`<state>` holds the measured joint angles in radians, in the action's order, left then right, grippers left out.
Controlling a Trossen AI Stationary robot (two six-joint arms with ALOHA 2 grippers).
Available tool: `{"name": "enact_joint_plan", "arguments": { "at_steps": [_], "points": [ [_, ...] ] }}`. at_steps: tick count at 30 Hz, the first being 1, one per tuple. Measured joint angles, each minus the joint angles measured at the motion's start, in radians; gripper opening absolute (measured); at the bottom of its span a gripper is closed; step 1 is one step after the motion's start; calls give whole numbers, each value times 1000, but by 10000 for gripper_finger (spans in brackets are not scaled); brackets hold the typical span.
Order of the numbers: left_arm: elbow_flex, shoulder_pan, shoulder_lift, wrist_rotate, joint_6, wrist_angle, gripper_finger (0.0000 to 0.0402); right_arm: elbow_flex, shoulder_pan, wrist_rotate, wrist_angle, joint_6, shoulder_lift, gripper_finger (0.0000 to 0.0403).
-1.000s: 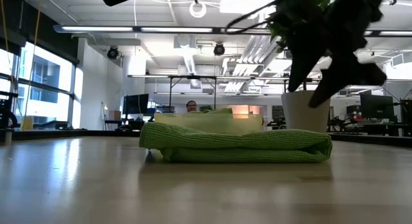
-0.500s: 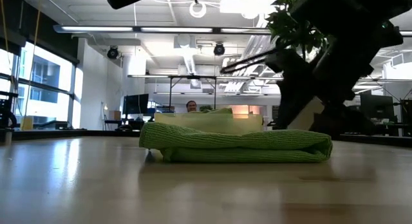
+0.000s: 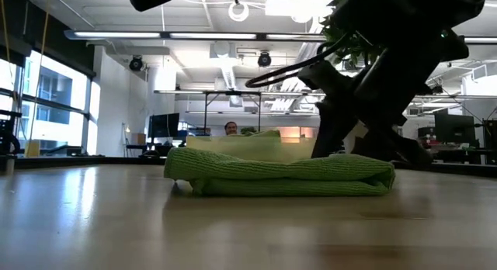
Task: Fold microfiber towels
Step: Put the folded green microfiber cloth into the yellow bin
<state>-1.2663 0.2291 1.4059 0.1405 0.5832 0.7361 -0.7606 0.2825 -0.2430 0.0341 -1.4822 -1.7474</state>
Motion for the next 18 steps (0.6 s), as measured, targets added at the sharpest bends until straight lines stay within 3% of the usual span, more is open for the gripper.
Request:
{"name": "enact_joint_plan", "arguments": {
  "at_steps": [5, 7, 13, 18],
  "points": [
    [0, 0, 0, 0, -10, 0, 113, -4, -1, -4, -35, -25, -13, 41],
    [0, 0, 0, 0, -6, 0, 113, -4, -1, -5, -36, -22, -14, 12],
    [0, 0, 0, 0, -10, 0, 113, -20, -14, -8, -43, 32, 5, 14],
    [0, 0, 0, 0, -27, 0, 113, -119, -68, -17, -33, 365, 10, 5]
  ]
}}
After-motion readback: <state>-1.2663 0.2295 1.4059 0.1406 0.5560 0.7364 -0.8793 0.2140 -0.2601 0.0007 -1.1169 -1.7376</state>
